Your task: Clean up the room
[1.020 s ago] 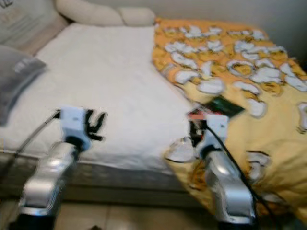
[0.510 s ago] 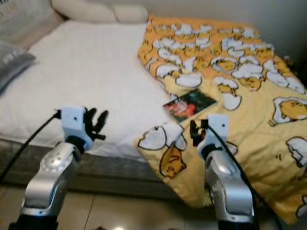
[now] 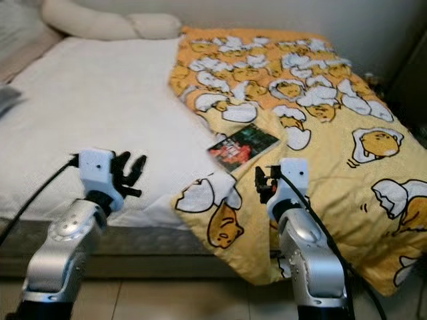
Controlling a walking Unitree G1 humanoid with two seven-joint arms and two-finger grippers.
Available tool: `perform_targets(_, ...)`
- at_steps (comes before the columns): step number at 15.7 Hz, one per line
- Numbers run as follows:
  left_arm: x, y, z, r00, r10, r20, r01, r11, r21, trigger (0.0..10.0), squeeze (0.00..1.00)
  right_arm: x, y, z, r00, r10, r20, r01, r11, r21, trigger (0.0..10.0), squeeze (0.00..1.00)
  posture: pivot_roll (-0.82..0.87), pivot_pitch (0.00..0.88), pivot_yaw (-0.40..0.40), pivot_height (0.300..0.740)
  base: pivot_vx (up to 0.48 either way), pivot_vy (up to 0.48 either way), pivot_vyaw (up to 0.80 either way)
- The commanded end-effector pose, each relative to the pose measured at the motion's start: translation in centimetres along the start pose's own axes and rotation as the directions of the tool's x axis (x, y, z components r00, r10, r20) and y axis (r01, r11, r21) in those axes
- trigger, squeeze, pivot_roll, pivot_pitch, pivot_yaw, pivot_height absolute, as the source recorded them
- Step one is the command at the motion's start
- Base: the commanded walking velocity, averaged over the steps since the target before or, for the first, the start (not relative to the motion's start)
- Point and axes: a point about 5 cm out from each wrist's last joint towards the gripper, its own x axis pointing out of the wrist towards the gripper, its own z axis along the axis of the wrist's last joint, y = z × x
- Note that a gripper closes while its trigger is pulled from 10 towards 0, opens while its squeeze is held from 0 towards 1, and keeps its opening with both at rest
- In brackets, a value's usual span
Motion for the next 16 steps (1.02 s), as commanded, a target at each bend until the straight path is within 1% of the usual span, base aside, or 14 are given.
perform_targets(1, -0.32, 0.62, 0.28, 1.0, 0.014, 0.008, -0.014, 1.0, 0.007, 10.0, 0.0, 0.39, 0.58, 0.32, 1.0, 0.029, 0.009, -0.029, 1.0, 0.003, 10.0, 0.0, 0.03, 0.0, -0.013, 0.74, 0.394, 0.0, 0.0)
perform_targets(6, -0.42, 0.64, 0.2, 1.0, 0.019, 0.005, -0.019, 1.0, 0.009, 10.0, 0.0, 0.69, 0.92, 0.29, 0.999, 0.048, 0.003, -0.048, 0.999, -0.005, 10.0, 0.0, 0.04, 0.0, -0.02, 0.74, 0.398, 0.0, 0.0)
perform_targets(10, -0.4, 0.68, 0.15, 1.0, 0.021, 0.002, -0.021, 1.0, 0.007, 10.0, 0.0, 0.82, 1.1, 0.33, 0.998, 0.06, -0.001, -0.06, 0.998, 0.0, 10.0, 0.0, 0.04, 0.0, -0.019, 0.74, 0.392, 0.0, -0.73)
perform_targets(12, -0.33, 0.54, 0.0, 1.0, 0.019, -0.006, -0.019, 1.0, 0.008, 10.0, 0.0, 0.81, 0.92, 0.26, 0.999, 0.049, -0.002, -0.049, 0.999, -0.001, 10.0, 0.0, 0.03, 0.0, -0.013, 0.74, 0.358, 0.0, 0.0)
perform_targets(14, -0.26, 0.46, -0.04, 1.0, 0.016, -0.009, -0.016, 1.0, 0.012, 10.0, 0.0, 0.82, 0.87, 0.29, 0.999, 0.043, -0.002, -0.043, 0.999, 0.003, 10.0, 0.0, 0.03, 0.0, -0.012, 0.74, 0.289, 0.0, 0.0)
perform_targets(15, -0.26, 0.39, -0.06, 1.0, 0.009, -0.009, -0.009, 1.0, 0.009, 10.0, 0.0, 0.81, 0.88, 0.26, 0.999, 0.039, -0.004, -0.039, 0.999, 0.004, 10.0, 0.0, 0.03, 0.0, -0.011, 0.74, 0.0, 0.0, 0.0)
perform_targets(16, -0.34, 0.19, -0.4, 1.0, -0.01, -0.03, 0.01, 1.0, 0.009, 10.0, 0.0, 0.73, 0.93, 0.04, 0.999, 0.03, -0.015, -0.03, 1.0, 0.009, 10.0, 0.0, 0.03, 0.0, -0.01, 0.74, 0.0, 0.0, 0.0)
